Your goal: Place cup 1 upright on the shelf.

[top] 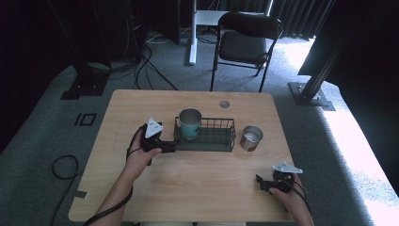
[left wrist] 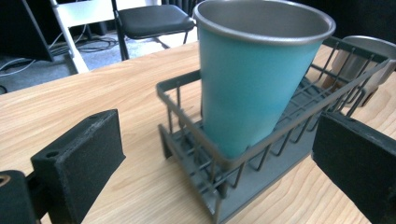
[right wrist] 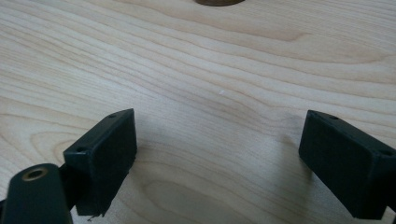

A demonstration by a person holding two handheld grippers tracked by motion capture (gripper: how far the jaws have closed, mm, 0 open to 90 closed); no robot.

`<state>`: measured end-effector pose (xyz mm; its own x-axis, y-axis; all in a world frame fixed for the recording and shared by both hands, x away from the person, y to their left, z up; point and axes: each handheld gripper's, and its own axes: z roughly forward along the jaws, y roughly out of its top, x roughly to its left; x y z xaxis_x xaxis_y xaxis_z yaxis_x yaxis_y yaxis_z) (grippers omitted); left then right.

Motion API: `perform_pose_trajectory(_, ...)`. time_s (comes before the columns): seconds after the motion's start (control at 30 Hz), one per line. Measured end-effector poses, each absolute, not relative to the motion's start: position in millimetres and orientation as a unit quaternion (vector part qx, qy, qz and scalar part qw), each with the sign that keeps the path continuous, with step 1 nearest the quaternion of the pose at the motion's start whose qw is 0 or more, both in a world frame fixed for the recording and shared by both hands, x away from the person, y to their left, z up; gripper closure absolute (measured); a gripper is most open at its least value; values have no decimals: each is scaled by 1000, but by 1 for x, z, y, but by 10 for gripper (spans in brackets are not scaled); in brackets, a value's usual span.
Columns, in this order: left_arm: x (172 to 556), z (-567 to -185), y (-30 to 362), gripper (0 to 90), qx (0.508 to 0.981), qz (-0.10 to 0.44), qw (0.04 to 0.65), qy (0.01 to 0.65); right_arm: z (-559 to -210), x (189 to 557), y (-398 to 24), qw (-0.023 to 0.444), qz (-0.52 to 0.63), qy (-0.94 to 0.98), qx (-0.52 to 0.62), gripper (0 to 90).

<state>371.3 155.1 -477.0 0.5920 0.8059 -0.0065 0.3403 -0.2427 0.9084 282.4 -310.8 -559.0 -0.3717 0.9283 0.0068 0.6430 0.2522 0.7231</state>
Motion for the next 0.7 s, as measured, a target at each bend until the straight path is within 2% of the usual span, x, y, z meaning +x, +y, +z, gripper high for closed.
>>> perform_pose_trajectory(0.7, 351, -506, 204, 28, 757, 234, 450, 412, -559, 282, -311, 218, 327, 761, 517, 109)
